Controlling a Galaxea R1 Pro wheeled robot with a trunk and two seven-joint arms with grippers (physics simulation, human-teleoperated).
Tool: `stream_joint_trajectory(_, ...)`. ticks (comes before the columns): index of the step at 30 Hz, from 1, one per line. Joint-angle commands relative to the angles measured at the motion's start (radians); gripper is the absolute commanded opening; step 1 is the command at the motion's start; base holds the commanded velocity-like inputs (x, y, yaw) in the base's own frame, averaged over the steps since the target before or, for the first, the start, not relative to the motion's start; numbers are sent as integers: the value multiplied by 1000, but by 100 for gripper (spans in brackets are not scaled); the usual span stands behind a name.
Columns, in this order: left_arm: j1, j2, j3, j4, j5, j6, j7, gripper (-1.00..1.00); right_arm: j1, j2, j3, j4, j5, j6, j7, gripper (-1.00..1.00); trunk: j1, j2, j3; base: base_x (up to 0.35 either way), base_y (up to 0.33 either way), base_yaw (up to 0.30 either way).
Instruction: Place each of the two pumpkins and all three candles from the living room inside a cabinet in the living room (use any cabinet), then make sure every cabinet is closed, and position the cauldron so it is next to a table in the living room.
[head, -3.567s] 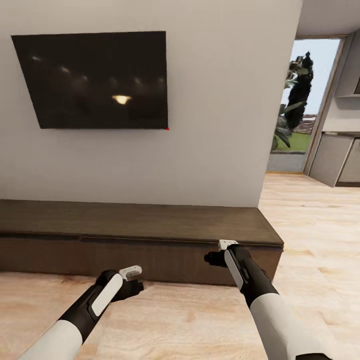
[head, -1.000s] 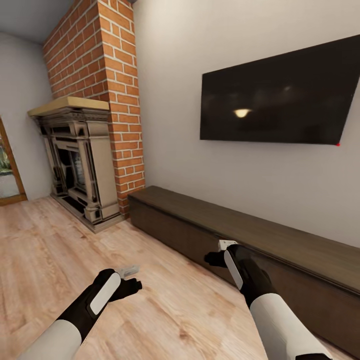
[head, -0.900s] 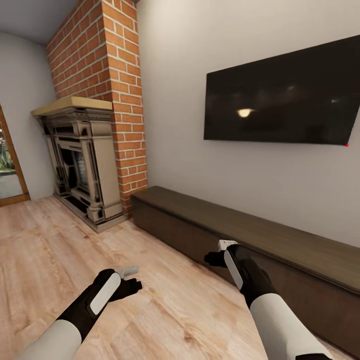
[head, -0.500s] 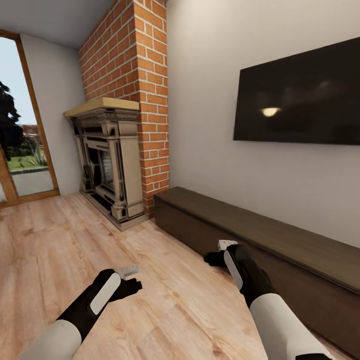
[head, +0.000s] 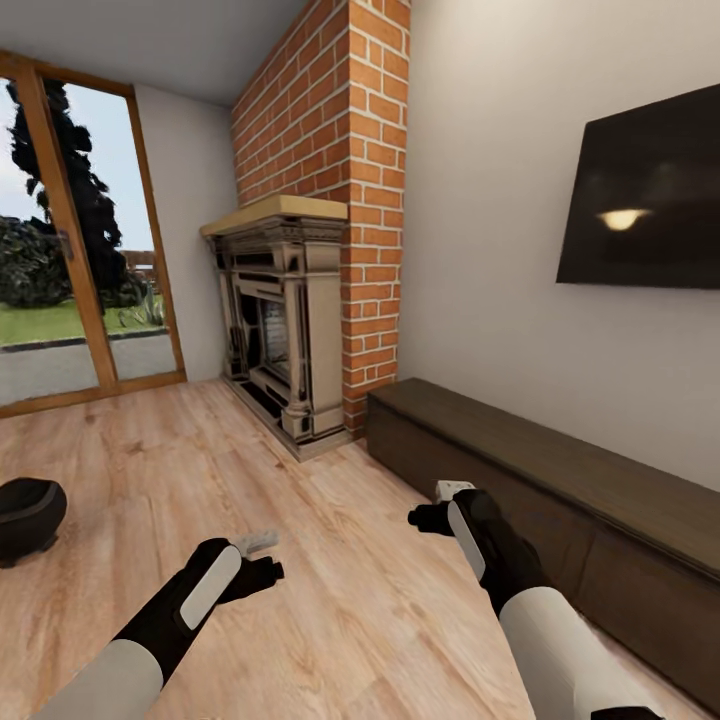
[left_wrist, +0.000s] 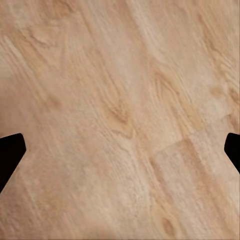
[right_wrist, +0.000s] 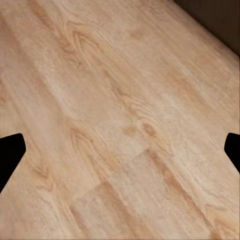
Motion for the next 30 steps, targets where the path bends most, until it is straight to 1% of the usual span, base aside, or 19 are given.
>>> stream_joint_trajectory(1,-1,1,-5,-1,10,0,9,100,-1,0,2,-1,-10,4,-9,100,0,-1,-2,101,214,279)
stream_joint_trajectory(4,-1,1,-5,-1,10,0,9,100,0,-1,4,4,-9,5,-10,100,0,-1,-3,97,127,270)
stream_joint_trajectory(9,-1,1,-5,-1,10,0,9,100,-1,0,10,44,-8,4,-10,100,0,-1,-7,38,24,260)
stream_joint_trajectory(19,-1,1,-6,-1,10,-1,11,100,0,0,11,56,-8,5,-12,100,0,-1,-17,2,1,239)
stream_joint_trajectory(25,-1,1,-6,-1,10,-1,11,100,0,0,33,57,-8,5,-13,100,0,-1,-24,0,0,215)
stream_joint_trajectory(30,-1,1,-6,-1,10,-2,11,100,0,0,39,57,-8,5,-12,100,0,-1,-30,0,0,210)
